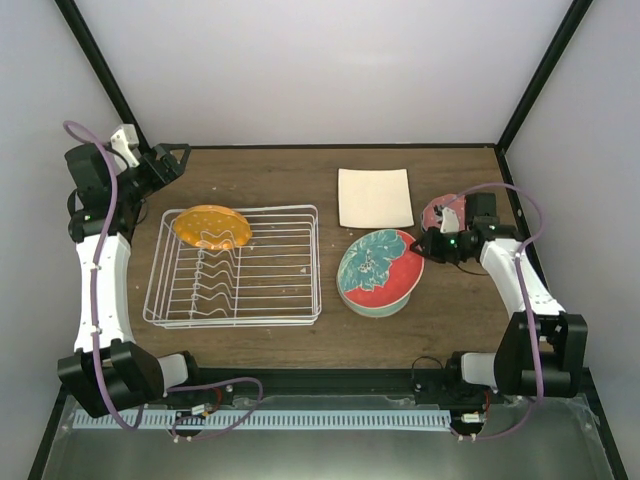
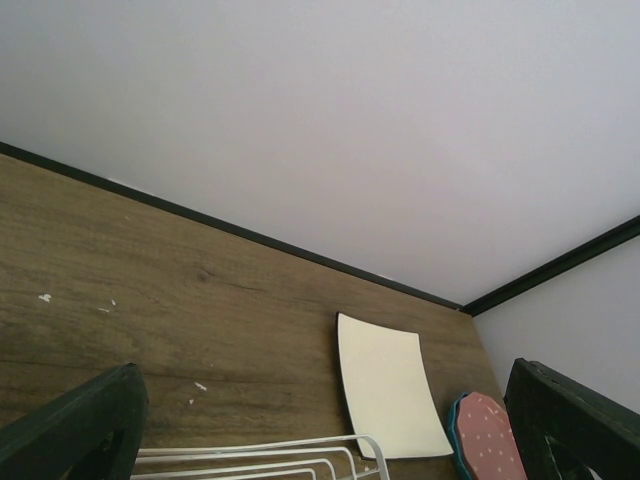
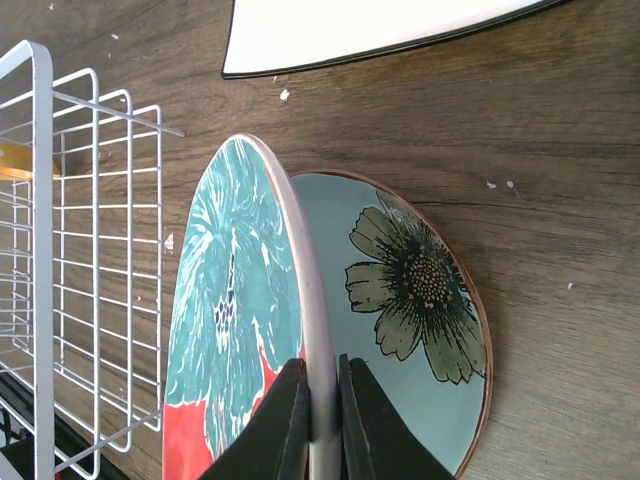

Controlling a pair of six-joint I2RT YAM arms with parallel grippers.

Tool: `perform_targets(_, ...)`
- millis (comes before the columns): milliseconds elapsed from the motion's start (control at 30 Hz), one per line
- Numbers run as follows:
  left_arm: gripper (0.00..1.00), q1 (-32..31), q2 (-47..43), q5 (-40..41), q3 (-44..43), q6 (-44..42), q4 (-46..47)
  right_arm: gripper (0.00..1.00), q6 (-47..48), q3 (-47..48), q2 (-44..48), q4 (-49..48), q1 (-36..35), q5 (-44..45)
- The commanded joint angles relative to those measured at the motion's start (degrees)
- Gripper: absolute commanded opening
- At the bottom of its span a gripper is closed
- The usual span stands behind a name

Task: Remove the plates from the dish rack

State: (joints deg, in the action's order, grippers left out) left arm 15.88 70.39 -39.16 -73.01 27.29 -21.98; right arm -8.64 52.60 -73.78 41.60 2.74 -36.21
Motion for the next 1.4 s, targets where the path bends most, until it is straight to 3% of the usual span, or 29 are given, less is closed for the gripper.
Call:
perform_targets(0, 1.0, 0.2, -1.0, -1.0, 0.2, 0.2, 1.1, 0.03, -1.5, 0.8, -0.2, -1.8, -0.4, -5.4)
perform_targets(600, 1.0, 0.2, -1.3, -1.0, 0.0, -0.3, 0.9, 0.13, 0.9, 2.2, -2.7, 1.3, -0.4, -0.8)
perform_targets(1067, 1.0, 0.2, -1.6, -1.2, 0.2, -1.0, 0.5, 0.43, 1.6, 3.7, -5.7, 2.4, -0.4, 4.2)
perform_targets(1367, 1.0, 0.2, -1.5, -1.1, 0.3, -0.5, 0.9, 0.47, 1.7, 5.3, -9.5, 3.3, -1.8, 8.8)
